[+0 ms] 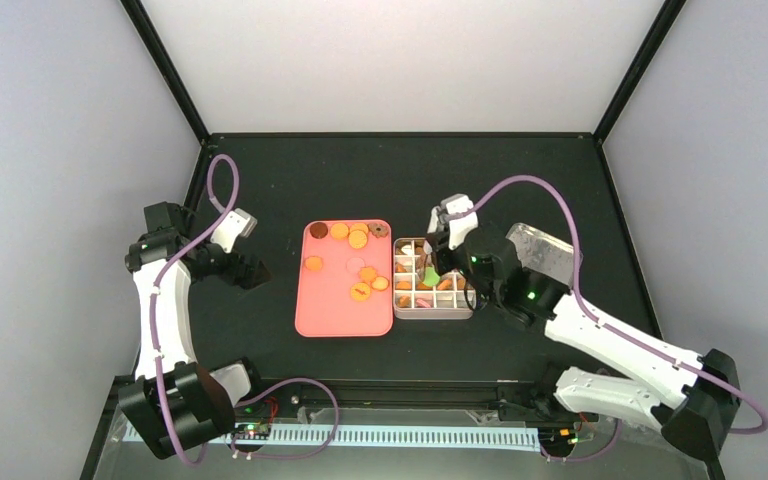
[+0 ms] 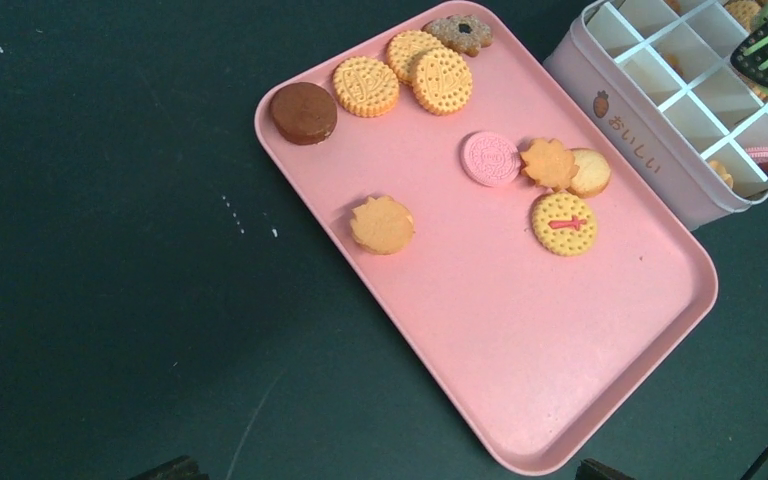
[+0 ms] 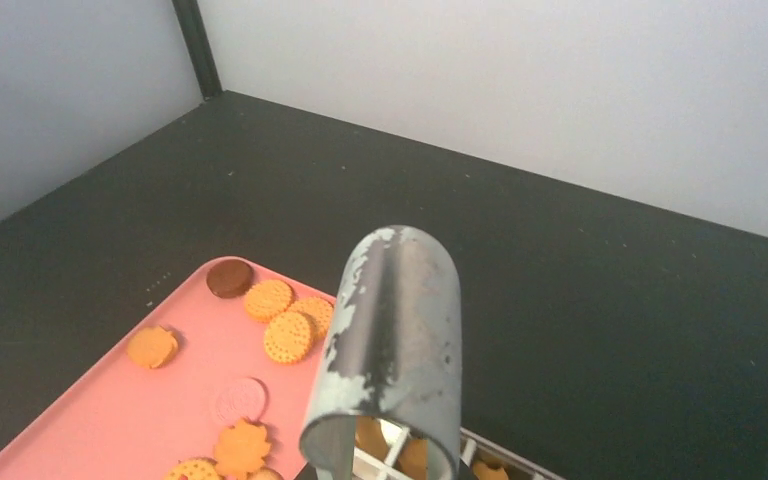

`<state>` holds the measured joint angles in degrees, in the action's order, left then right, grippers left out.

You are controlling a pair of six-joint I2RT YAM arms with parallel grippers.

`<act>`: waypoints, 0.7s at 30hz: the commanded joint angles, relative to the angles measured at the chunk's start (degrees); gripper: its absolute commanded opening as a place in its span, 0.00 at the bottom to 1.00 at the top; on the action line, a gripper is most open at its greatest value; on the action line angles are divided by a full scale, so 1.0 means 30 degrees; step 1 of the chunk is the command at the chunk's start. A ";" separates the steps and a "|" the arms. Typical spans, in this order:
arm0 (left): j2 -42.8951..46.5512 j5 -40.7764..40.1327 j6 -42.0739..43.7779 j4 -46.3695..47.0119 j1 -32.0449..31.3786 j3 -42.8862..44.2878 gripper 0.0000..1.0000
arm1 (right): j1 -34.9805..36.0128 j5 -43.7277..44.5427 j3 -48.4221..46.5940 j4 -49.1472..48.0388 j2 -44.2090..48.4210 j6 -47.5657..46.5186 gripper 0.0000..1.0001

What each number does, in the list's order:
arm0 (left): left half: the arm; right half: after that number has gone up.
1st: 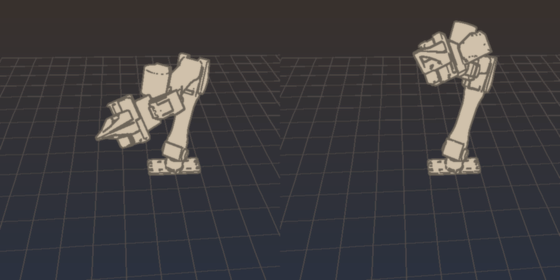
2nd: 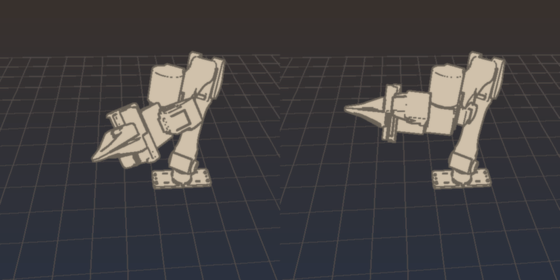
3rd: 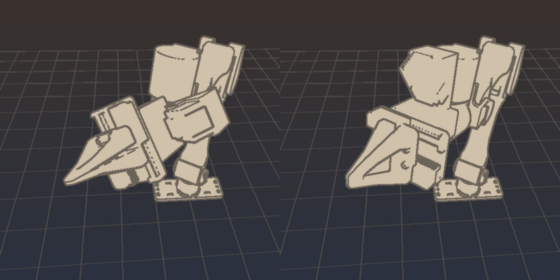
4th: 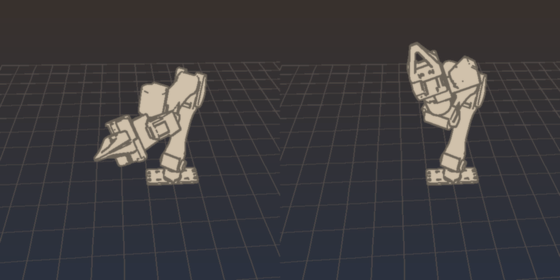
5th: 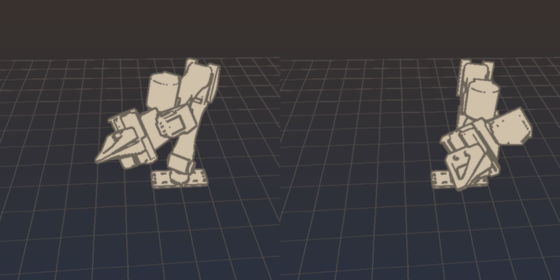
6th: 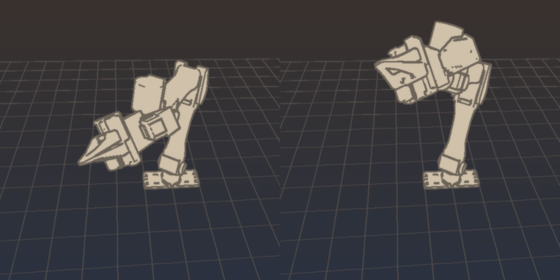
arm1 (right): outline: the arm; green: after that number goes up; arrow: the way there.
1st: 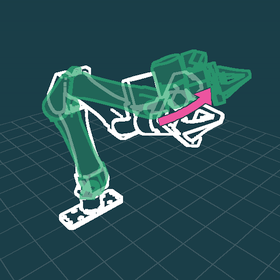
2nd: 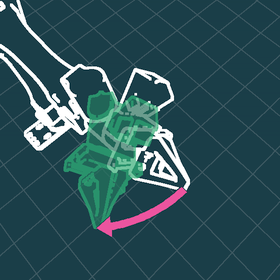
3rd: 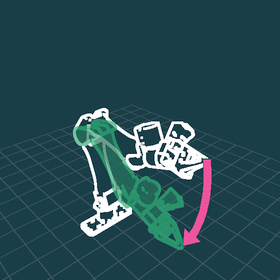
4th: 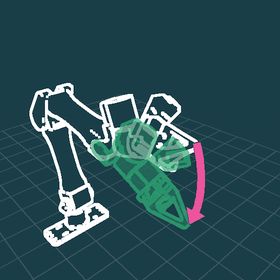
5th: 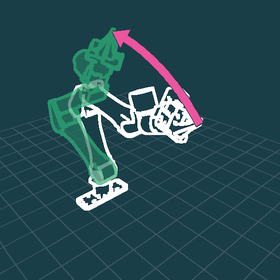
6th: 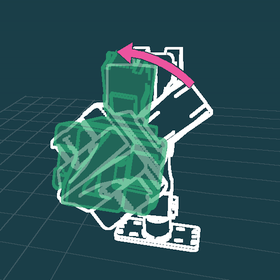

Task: Pack the cookies
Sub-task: Place the fake cookies in the empty pocket of the box.

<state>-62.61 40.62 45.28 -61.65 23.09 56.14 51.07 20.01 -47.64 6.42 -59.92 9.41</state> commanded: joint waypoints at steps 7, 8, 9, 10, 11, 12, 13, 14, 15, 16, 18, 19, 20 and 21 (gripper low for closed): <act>0.0135 0.0317 -0.0180 -0.0189 -0.0314 0.0681 0.99 | -0.0050 0.1216 0.1812 0.0858 0.2600 0.1333 0.08; 0.0136 0.0306 -0.0180 -0.0178 -0.0340 0.0681 0.99 | -0.0048 0.1193 0.1904 0.0972 0.2652 0.1407 0.08; 0.0132 0.0294 -0.0180 -0.0213 -0.0343 0.0681 0.99 | -0.0048 0.1172 0.1963 0.1081 0.2706 0.1474 0.09; 0.0142 0.0296 -0.0195 -0.0236 -0.0344 0.0681 0.99 | -0.0035 0.1125 0.2031 0.1212 0.2779 0.1527 0.09; 0.0170 0.0263 -0.0156 -0.0235 -0.0344 0.0681 0.99 | -0.0031 0.1065 0.2068 0.1294 0.2861 0.1581 0.09; 0.0158 0.0252 -0.0126 -0.0275 -0.0344 0.0696 0.99 | -0.0038 0.0998 0.2147 0.1378 0.2952 0.1602 0.10; 0.0197 0.0221 -0.0122 -0.0284 -0.0344 0.0683 0.99 | -0.0057 0.0932 0.2166 0.1469 0.3025 0.1616 0.10; 0.0188 0.0209 -0.0122 -0.0298 -0.0362 0.0682 0.99 | -0.0041 0.0905 0.2164 0.1660 0.3064 0.1663 0.10; 0.0194 0.0219 -0.0122 -0.0301 -0.0372 0.0696 0.99 | -0.0032 0.0905 0.2182 0.1782 0.3109 0.1675 0.11; 0.0194 0.0228 -0.0122 -0.0324 -0.0373 0.0716 0.99 | -0.0031 0.0916 0.2196 0.1827 0.3147 0.1680 0.12; 0.0187 0.0237 -0.0122 -0.0337 -0.0373 0.0711 0.99 | -0.0056 0.0974 0.2212 0.1892 0.3228 0.1697 0.18; 0.0194 0.0230 -0.0122 -0.0336 -0.0373 0.0725 0.99 | -0.0045 0.1016 0.2137 0.1969 0.3243 0.1683 0.23; 0.0198 0.0240 -0.0100 -0.0354 -0.0399 0.0775 0.99 | -0.0032 0.1033 0.2036 0.2088 0.3285 0.1674 0.25; 0.0202 0.0249 -0.0078 -0.0389 -0.0402 0.0770 0.99 | -0.0035 0.1060 0.1921 0.2221 0.3342 0.1658 0.26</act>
<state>-62.61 40.60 45.17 -61.67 22.35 56.14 51.07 22.02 -41.21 12.38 -51.22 13.91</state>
